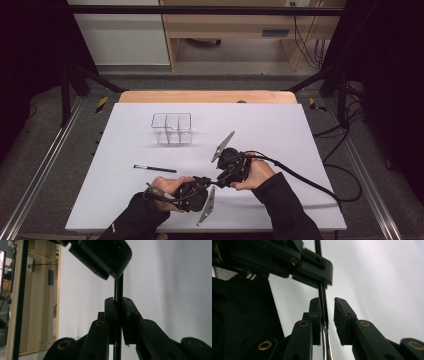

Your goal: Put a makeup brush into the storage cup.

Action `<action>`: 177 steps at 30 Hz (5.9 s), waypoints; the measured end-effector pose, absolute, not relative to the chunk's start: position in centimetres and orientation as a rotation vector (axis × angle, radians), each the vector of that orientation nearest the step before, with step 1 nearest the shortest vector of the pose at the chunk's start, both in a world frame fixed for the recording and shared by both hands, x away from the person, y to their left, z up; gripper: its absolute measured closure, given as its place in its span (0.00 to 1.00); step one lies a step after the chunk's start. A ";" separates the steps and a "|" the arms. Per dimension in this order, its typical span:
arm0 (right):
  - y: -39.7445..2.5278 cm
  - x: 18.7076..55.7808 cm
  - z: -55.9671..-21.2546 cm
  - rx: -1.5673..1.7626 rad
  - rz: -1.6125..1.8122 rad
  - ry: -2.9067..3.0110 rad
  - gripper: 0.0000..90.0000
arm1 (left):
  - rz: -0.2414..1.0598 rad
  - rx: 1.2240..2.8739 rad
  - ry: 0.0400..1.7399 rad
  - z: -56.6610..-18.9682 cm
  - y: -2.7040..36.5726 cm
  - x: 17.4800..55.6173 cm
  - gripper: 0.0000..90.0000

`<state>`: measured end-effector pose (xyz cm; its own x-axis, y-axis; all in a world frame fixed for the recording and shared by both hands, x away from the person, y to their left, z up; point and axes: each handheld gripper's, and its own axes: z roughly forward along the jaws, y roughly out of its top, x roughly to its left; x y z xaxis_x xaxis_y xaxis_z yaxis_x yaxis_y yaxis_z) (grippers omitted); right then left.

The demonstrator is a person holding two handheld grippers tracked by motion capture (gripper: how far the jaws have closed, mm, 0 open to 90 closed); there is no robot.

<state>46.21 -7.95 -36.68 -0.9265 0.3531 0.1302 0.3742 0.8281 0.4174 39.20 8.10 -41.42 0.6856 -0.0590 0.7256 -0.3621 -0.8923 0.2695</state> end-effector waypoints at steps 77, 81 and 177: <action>-15.1 44.9 -39.4 -1.220 -1.693 -2.714 0.15 | 0.678 2.106 0.716 -42.8 13.9 41.6 0.92; -14.8 44.9 -39.6 -1.227 -1.726 -2.668 0.15 | 0.665 2.088 0.741 -42.9 13.9 41.6 0.92; -11.2 46.0 -40.7 -1.393 -1.956 -2.199 0.83 | 0.491 1.930 0.891 -42.8 8.5 41.8 0.92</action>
<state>46.02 -11.16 -40.67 -0.6286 0.6445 0.4353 0.5074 -0.0844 0.8576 41.84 8.46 -42.80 0.6578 0.7529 -0.0209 0.3838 -0.3112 0.8694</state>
